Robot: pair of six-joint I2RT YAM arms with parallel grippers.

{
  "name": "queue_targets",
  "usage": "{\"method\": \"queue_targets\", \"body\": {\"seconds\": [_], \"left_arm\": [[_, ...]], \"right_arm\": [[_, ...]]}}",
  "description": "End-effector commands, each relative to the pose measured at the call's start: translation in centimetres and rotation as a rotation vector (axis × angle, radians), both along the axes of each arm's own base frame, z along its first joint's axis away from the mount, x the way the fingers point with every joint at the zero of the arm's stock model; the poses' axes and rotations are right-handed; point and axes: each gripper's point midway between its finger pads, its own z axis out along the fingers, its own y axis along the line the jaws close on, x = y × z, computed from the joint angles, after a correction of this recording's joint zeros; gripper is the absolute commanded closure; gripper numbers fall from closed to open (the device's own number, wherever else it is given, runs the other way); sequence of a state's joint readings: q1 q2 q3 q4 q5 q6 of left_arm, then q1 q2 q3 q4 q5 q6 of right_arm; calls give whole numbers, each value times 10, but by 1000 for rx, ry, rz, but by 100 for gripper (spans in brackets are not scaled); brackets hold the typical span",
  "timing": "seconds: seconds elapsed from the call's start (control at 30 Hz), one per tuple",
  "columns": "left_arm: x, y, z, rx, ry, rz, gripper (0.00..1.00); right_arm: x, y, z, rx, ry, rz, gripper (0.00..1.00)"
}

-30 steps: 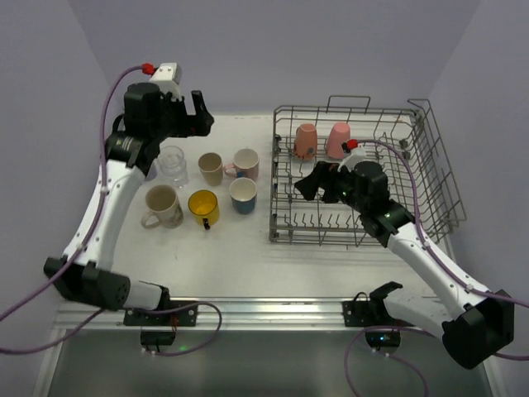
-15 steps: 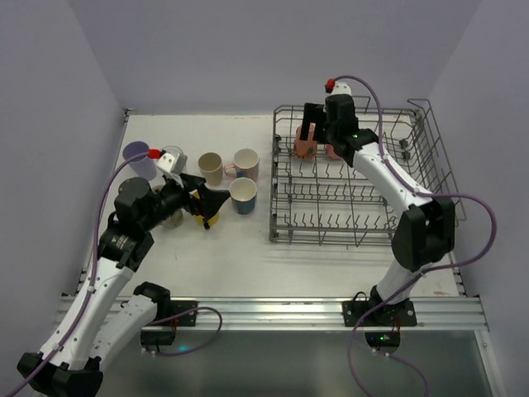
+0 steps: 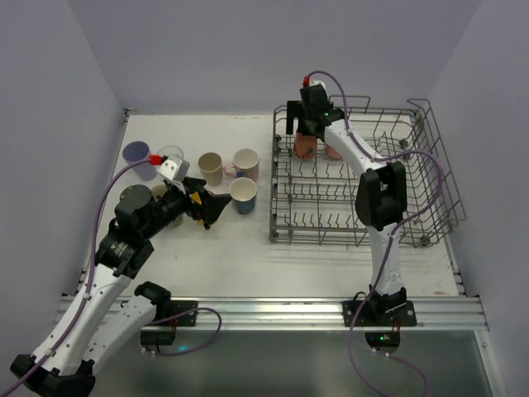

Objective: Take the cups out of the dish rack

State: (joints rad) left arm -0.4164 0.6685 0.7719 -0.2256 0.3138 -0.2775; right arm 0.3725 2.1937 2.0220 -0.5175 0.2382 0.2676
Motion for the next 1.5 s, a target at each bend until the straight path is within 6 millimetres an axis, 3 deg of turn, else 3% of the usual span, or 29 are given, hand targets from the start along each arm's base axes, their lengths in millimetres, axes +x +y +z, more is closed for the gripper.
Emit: {"method": "queue_targets", "body": {"seconds": [0.0, 0.2, 0.27, 0.33, 0.4, 0.57, 0.6, 0.7, 0.73, 0.8, 0.83, 0.9, 0.93, 0.97, 1.0, 1.03, 1.07, 1.1, 1.13, 1.17, 1.2, 1.23, 1.27, 1.3, 1.33, 1.37, 1.43, 1.47], "left_arm": [[2, 1, 9, 4, -45, 10, 0], [4, 1, 6, 9, -36, 13, 0], [5, 0, 5, 11, -32, 14, 0], [6, 0, 3, 13, -25, 16, 0], [7, 0, 2, 16, -22, 17, 0], [10, -2, -1, 17, -8, 13, 0], [10, -3, 1, 14, -11, 10, 0], [13, -8, 0, 10, 8, -8, 0], [14, -9, 1, 2, 10, -12, 0], [14, -13, 2, -9, 19, -29, 0], [14, -15, 5, -29, 22, -33, 0], [13, -22, 12, -63, 24, -65, 0], [11, -26, 15, -95, 39, -77, 0], [8, -31, 18, -117, 51, -112, 0], [8, -36, 18, -137, 68, -134, 0], [7, -43, 27, -197, 73, -160, 0], [1, -51, 34, -234, 71, -222, 0], [4, -59, 37, -274, 62, -255, 0], [1, -64, 40, -338, 107, -282, 0], [-4, -71, 35, -367, 139, -328, 0], [-2, -76, 45, -412, 106, -360, 0], [-7, -81, 49, -466, 149, -387, 0], [-8, -85, 48, -492, 165, -399, 0], [-6, -89, 54, -519, 148, -414, 0], [-11, -97, 56, -546, 173, -438, 0], [-10, -101, 59, -565, 174, -432, 0], [-15, -114, 63, -589, 177, -468, 2], [-12, -116, 67, -602, 171, -451, 2]], "right_arm": [[5, -6, 8, -37, 0, -7, 1], [6, -7, -16, -50, 44, -15, 5], [7, -6, -14, -55, 35, -15, 14], [9, -6, -7, -59, 5, -7, 29], [13, -6, 16, -48, -65, -11, 59], [20, -10, 87, -42, -245, -19, 73], [16, -11, 112, -21, -293, -18, 73], [8, -7, 149, 32, -377, -5, 76], [0, -9, 173, 61, -421, -8, 77], [-9, -9, 187, 92, -449, 2, 78], [-20, -11, 209, 123, -485, 0, 78], [-35, -14, 207, 148, -481, 2, 78], [-53, -15, 236, 220, -536, 8, 79], [-63, -14, 217, 241, -498, 15, 79], [-74, -12, 217, 280, -499, 29, 79], [-99, -7, 253, 407, -568, 69, 79], [-111, -3, 226, 449, -515, 80, 79], [-124, 2, 225, 511, -512, 105, 79], [-139, 13, 242, 653, -536, 143, 79], [-163, 13, 235, 726, -525, 162, 80], [-175, 18, 235, 797, -524, 191, 80], [-188, 23, 256, 937, -564, 227, 80], [-208, 31, 245, 1005, -518, 284, 80], [-218, 35, 245, 1062, -500, 308, 80], [-230, 38, 260, 1176, -509, 343, 80], [-241, 44, 245, 1217, -454, 380, 80], [-261, 47, 257, 1322, -448, 432, 80], [-266, 48, 247, 1342, -422, 433, 80]]}}
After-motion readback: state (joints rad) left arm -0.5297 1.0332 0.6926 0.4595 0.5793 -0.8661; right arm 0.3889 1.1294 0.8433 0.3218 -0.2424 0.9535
